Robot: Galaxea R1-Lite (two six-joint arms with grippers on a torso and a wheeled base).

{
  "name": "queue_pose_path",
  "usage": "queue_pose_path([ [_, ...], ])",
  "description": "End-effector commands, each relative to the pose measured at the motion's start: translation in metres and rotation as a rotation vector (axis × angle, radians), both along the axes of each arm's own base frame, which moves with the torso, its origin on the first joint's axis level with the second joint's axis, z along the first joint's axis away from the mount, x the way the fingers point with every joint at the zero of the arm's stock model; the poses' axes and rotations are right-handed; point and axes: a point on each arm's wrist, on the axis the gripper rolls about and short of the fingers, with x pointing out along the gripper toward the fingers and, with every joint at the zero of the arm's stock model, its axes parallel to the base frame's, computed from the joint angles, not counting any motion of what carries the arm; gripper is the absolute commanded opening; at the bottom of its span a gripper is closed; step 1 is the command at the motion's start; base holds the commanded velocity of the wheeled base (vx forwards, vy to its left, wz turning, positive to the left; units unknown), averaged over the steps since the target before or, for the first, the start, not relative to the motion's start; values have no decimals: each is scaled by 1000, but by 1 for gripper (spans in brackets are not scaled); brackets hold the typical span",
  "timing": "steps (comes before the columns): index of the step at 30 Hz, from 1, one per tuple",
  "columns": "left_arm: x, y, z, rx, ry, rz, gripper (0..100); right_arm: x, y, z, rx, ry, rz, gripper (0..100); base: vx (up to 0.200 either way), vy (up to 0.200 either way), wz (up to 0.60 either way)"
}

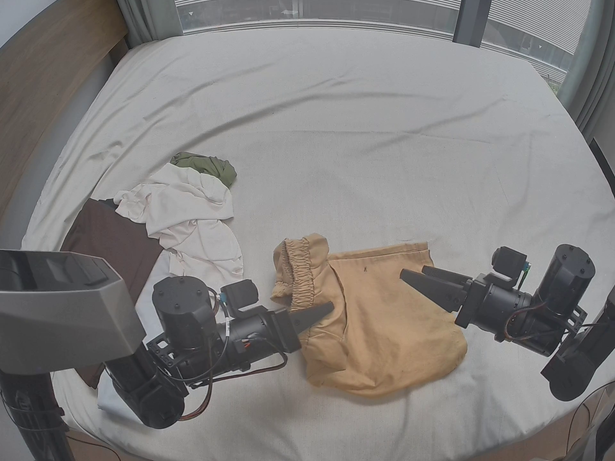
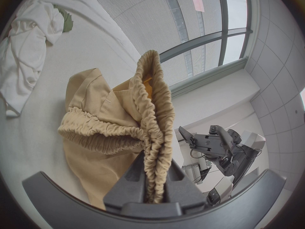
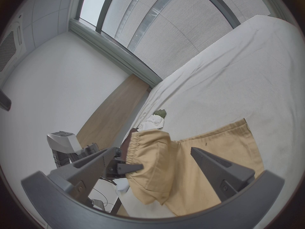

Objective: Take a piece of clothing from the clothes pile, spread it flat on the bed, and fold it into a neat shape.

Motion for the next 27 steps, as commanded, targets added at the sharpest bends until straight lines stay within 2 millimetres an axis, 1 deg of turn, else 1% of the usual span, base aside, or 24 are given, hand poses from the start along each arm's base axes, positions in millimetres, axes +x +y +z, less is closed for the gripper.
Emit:
queue_pose_path([
  [1,7,-12,-9,-12,21,-13,0,-6,-3,16,40,-51,11,100,0,0,0],
  [5,9,-19,-6,-33,15,-24,0,-6,-5,21,50,-63,10,100,0,0,0],
  [9,10,-32,-2,-36,34,-49,0,-6,-5,22,52,-68,8,100,0,0,0],
  [11,10,-34,-2,-34,37,-54,0,-6,-5,22,52,-68,10,100,0,0,0],
  [12,8,-41,-2,-33,38,-70,0,-6,-5,22,52,-68,11,100,0,0,0],
  [15,8,-46,-3,-32,41,-83,0,-6,-5,22,52,-68,11,100,0,0,0],
  [16,9,-53,-1,-39,39,-92,0,-6,-5,22,53,-70,11,100,0,0,0],
  [17,10,-53,-1,-39,39,-92,0,-6,-5,22,54,-68,11,100,0,0,0],
  [21,14,-69,7,-46,77,-112,0,-5,-5,22,53,-67,10,100,0,0,0],
  [24,16,-76,9,-43,81,-121,0,-5,-6,22,54,-69,7,100,0,0,0],
  [27,18,-80,6,-35,88,-122,0,-5,-6,22,54,-69,7,100,0,0,0],
])
